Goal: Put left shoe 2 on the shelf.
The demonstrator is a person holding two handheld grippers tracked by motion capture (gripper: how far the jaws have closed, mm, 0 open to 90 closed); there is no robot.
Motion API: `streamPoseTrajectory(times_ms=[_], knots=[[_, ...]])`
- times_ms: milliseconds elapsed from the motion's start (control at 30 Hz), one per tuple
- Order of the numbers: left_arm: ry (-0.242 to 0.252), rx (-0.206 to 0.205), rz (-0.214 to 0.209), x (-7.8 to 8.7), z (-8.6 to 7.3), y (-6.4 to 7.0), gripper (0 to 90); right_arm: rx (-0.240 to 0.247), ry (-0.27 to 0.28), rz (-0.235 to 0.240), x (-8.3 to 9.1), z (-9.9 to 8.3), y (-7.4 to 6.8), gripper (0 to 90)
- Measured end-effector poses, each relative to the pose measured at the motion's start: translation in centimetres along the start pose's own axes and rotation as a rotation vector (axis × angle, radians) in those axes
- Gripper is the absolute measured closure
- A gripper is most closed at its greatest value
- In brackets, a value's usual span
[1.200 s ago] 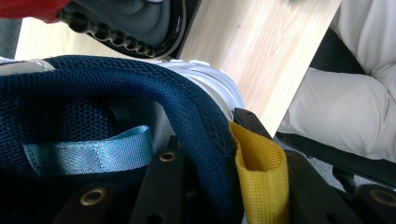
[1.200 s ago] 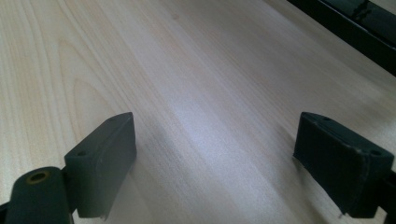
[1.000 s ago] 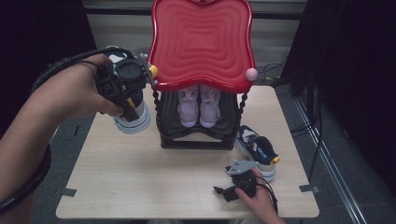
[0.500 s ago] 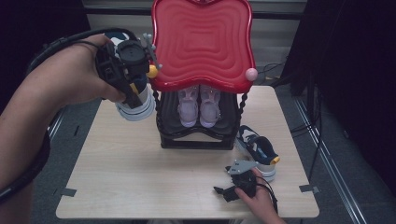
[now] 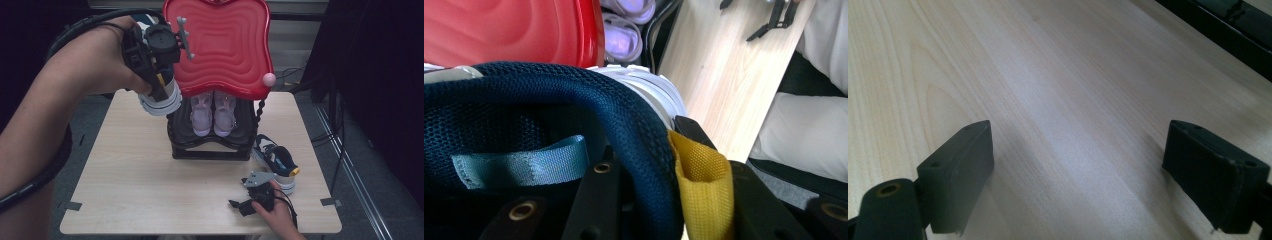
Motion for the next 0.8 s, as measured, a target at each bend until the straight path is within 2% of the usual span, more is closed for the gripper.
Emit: streamPoseTrajectory(times_ms=[167,233,367,433,500,600,667,733,800], knots=[[-0.007,-0.015,0.024,-0.2,0.9,-0.5,73.4,0.0,0.0,0.0,0.0,0.0,0.0,12.3],[-0.007,-0.024,0.016,-0.3,1.3,-0.6,73.5,0.0,0.0,0.0,0.0,0.0,0.0,12.3],[0.002,-0.038,0.026,-0.6,2.2,-1.0,73.4,0.0,0.0,0.0,0.0,0.0,0.0,12.3],[-0.001,-0.064,0.021,-0.7,2.6,-1.3,73.5,-0.002,-0.001,0.0,0.0,0.0,0.0,12.3],[0.004,-0.069,0.014,-0.8,2.9,-1.5,73.2,-0.002,-0.002,0.0,0.0,0.0,0.0,12.3],[-0.013,-0.099,0.025,-1.2,3.2,-2.0,73.4,-0.002,-0.001,0.0,0.0,0.0,0.0,12.3],[-0.011,-0.094,0.027,-1.4,3.5,-2.3,73.4,-0.002,-0.001,0.0,0.0,0.0,0.0,12.3],[-0.017,-0.116,0.033,-1.6,3.7,-2.8,73.4,-0.002,0.0,0.001,0.0,0.0,0.0,12.3],[-0.019,-0.119,0.037,-1.8,4.0,-3.2,73.4,-0.002,0.0,0.001,0.0,0.0,0.0,12.3]])
Point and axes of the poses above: each handheld gripper's, and its own axes: x roughly backward along the jaws, z roughly out of its top, y roughly to its right, the point moved 8 cm from there along -x, roughly forward along the jaws, and after that the axes turned 7 degrees about -x, right-handed, at the moved point
